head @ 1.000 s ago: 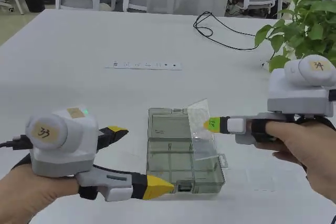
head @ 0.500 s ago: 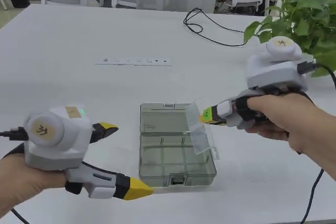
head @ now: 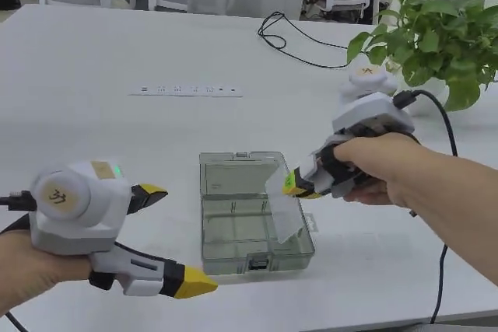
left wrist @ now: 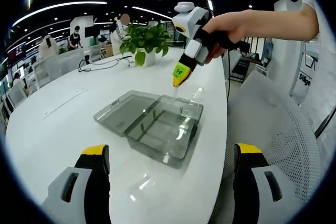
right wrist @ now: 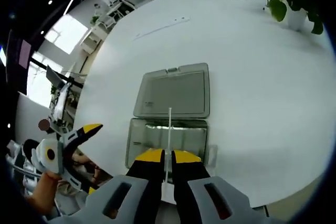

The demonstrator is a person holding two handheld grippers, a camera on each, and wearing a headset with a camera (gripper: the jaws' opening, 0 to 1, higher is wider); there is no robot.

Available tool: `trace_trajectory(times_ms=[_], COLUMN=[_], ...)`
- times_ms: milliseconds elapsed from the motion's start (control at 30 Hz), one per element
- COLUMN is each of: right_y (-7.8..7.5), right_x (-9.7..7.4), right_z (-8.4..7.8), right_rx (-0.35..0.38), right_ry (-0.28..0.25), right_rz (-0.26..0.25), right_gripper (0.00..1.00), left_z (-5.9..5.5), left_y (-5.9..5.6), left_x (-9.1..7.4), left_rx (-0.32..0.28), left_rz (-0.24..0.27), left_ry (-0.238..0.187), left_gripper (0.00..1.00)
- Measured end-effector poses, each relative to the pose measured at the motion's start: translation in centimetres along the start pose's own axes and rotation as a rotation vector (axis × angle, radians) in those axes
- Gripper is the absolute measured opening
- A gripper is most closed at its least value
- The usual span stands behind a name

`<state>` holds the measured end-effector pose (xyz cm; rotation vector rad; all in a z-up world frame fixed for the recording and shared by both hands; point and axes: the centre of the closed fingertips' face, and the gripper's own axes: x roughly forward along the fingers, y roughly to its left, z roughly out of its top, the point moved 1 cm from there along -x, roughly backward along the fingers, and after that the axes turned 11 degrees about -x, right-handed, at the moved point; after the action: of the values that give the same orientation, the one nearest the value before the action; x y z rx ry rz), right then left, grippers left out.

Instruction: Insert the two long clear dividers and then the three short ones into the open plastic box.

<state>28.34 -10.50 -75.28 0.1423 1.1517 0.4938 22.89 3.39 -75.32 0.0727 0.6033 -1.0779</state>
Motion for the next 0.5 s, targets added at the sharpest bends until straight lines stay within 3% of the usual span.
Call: trace_trajectory(times_ms=[500], right_y=[-0.6], right_x=[1.6], right_z=[-1.3], right_rx=[0.026], right_ry=[0.036], right_rz=[-0.068], right_gripper=[0.07], left_z=[-0.1], left_y=[-0.1], left_x=[-0.1], left_rx=[-0.026], left_rz=[-0.016], left_ry=[-0.035], left_gripper=[1.0])
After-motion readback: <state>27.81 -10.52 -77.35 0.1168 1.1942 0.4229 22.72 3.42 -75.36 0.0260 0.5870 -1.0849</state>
